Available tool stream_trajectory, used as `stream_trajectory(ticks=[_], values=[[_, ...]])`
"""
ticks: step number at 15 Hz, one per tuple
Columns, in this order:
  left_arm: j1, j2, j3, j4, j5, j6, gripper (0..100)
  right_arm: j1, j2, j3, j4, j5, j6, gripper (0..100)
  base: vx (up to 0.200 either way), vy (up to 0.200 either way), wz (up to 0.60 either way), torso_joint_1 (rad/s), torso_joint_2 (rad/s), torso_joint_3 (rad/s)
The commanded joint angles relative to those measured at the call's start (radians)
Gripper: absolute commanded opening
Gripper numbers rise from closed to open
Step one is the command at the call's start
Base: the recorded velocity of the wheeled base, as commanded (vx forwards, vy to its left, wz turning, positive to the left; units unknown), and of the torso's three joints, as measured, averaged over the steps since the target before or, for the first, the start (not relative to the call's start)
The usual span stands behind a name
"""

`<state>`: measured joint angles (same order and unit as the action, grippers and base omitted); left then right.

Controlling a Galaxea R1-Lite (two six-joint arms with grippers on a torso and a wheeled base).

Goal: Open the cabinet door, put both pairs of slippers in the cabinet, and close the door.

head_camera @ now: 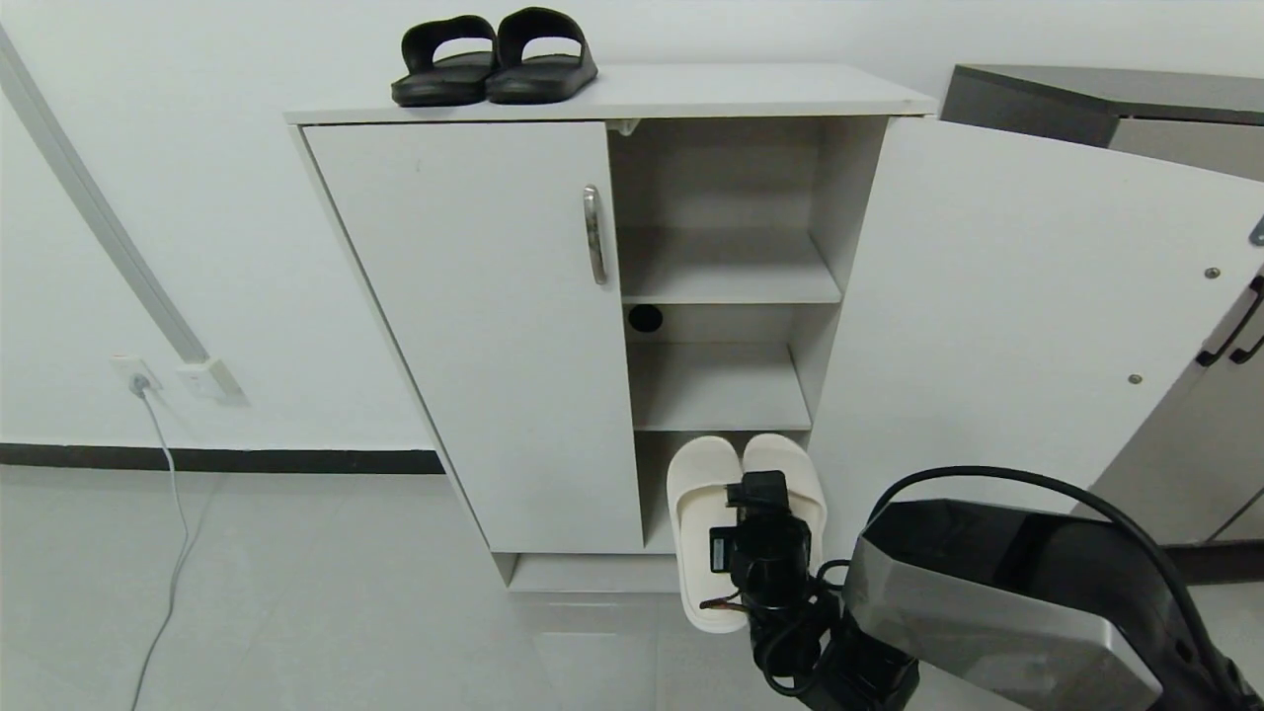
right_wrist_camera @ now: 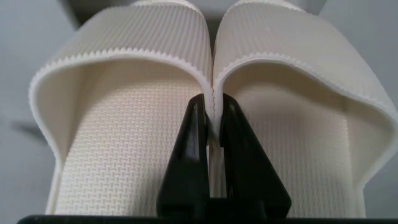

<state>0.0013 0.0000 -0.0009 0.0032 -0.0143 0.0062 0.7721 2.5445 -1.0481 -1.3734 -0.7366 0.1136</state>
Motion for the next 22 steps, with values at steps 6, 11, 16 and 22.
stream_trajectory(ticks=[6, 11, 16, 22], values=[[0.0, 0.002, -0.001, 0.0, 0.0, -0.002, 0, -0.01, 0.062, -0.004, -0.087, -0.01, -0.069, 0, 0.0, 0.0, 0.0, 0.0, 0.0, 0.0], [0.0, 0.002, -0.001, 0.0, -0.001, -0.002, 0, -0.01, 0.062, -0.006, -0.087, -0.012, -0.072, 0, 0.16, 0.0, 0.0, 0.0, 0.0, 0.002], [0.0, 0.002, -0.001, 0.0, 0.0, -0.002, 0, -0.01, 0.063, -0.004, -0.087, -0.012, -0.074, 0, 0.2, 0.0, 0.0, 0.005, 0.0, 0.001], [0.0, 0.002, -0.001, 0.0, 0.0, -0.003, 0, -0.016, 0.063, -0.02, -0.081, -0.007, -0.074, 0, 0.2, 0.0, 0.0, 0.002, 0.0, 0.003]])
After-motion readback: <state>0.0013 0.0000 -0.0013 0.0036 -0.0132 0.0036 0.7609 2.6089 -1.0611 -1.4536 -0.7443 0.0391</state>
